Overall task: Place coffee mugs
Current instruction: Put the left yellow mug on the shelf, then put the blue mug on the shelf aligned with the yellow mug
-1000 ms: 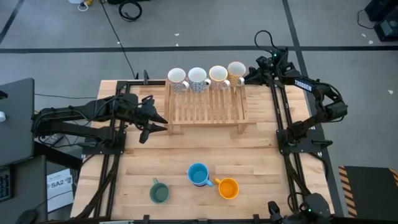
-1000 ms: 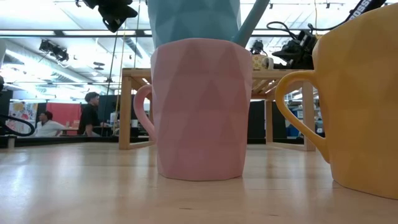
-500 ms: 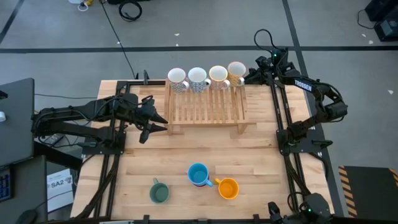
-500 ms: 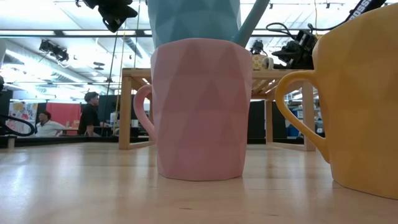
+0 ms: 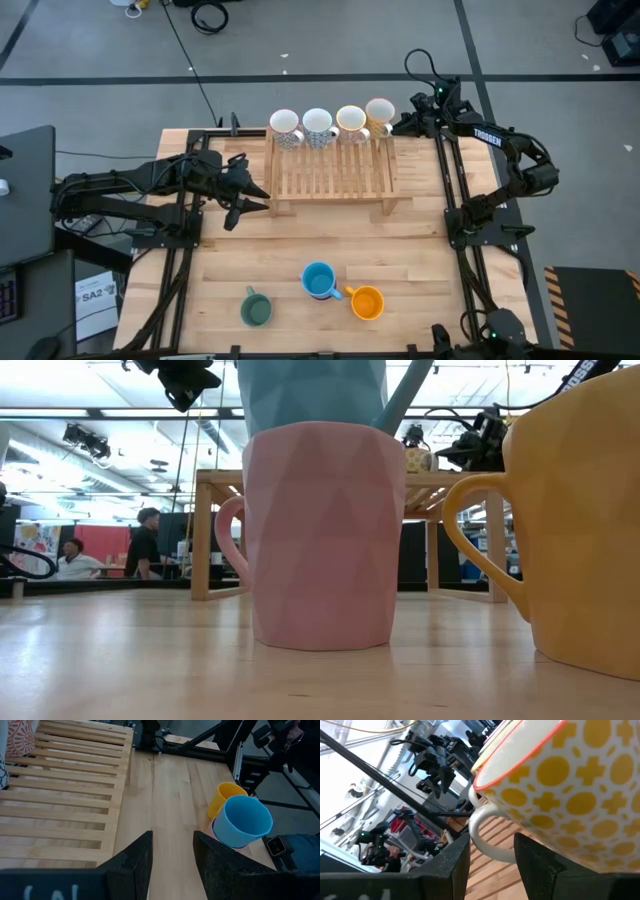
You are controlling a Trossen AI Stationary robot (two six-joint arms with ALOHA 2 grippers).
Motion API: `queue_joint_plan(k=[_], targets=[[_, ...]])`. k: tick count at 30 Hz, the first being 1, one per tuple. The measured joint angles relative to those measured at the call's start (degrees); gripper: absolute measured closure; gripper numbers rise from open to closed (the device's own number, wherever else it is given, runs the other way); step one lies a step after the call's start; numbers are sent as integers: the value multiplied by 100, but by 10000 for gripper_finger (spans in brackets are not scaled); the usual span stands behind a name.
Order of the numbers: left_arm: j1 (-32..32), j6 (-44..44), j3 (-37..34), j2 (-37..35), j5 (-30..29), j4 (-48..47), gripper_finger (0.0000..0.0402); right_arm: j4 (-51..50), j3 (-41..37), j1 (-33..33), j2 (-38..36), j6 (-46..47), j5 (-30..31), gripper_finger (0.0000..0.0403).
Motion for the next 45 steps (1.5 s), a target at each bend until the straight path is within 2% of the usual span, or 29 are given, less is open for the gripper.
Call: queue_joint_plan(k=[8, 18, 30, 37, 45], targets=[[0, 0, 0, 0, 1, 0, 255, -86, 0, -2, -105, -33, -78, 245], [0, 0, 1, 1, 1, 0, 255, -106, 0, -2, -612, 87, -258, 246], [1, -1, 2, 1, 2, 0, 255, -50, 0, -2, -624, 348, -324, 245], [2, -1, 2, -1, 2, 0, 255, 302, 0, 0, -771, 840, -369, 246], [2, 0, 2, 1, 0, 0, 255, 1387, 0, 0, -1146, 1964, -373, 246]])
